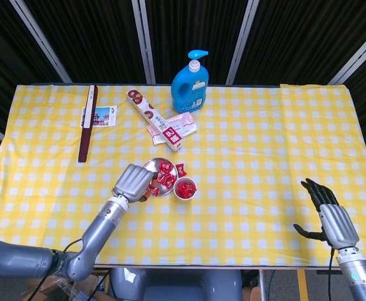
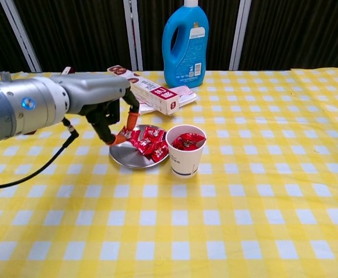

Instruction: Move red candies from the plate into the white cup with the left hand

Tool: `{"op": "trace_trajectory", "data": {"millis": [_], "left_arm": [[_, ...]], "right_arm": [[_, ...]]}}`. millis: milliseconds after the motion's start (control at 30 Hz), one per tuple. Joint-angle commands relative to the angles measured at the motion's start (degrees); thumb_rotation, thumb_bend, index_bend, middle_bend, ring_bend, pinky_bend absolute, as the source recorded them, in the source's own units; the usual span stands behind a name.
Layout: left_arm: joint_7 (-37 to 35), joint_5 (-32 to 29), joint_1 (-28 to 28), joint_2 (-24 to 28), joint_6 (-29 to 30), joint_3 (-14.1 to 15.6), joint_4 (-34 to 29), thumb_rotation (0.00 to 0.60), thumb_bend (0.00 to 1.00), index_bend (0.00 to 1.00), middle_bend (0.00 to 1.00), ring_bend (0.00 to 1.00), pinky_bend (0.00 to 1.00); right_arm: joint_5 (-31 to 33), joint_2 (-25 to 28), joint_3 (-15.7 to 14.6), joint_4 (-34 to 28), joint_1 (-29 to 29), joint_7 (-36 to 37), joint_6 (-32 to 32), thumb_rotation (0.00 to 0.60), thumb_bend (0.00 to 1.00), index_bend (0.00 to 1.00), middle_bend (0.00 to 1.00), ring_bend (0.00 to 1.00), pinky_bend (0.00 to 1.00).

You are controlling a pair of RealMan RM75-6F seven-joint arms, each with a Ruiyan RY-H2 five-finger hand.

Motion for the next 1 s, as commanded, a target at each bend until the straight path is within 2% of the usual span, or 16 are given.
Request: {"op": "trace_trajectory", "data": {"millis": [33,267,533,733,1000], "left_arm": [[0.1,-0.1,-2.3,-1.7,0.0,-3.1,1.1,0.600,0.43,0.52,0.95,0.98,0.95],[2.8,-4.4,-7.0,-7.9,-1.7,-5.9,6.1,0.600,0.41,0.51,0.94,0.97,0.95],[5.2,-6.7,-10.4,-12.9,-2.1,-6.7,10.8,0.600,0.33,0.50,0.92,0.96,0.95],[6.0,-7.9,-11.0,-13.9,-1.8,-6.3,11.8,0.600,0.23,0.46,0.91,0.96,0.95],[3.1,-5.5,-9.4,-11.7,0.2,-7.2,9.9,0.600,0.22,0.41,0.90,0.95,0.95]], "right_arm": [[0.0,0.0,0.0,0.0,0.0,0.0,-0.1,0.600,0.28,0.00,0.00,0.00,0.00],[0.3,0.1,0.1,-0.1,0.1,0.3,-0.2,0.600,0.28,0.00,0.00,0.00,0.00],[0.3,0.3,0.1,-0.1,0.2,1.1,-0.5,0.600,0.28,0.00,0.00,0.00,0.00],[0.3,0.5,0.1,0.0,0.2,1.6,-0.5,0.600,0.28,0.00,0.00,0.00,0.00],[0.0,0.4,0.0,0.0,0.2,1.3,-0.3,0.600,0.28,0.00,0.00,0.00,0.00]]}}
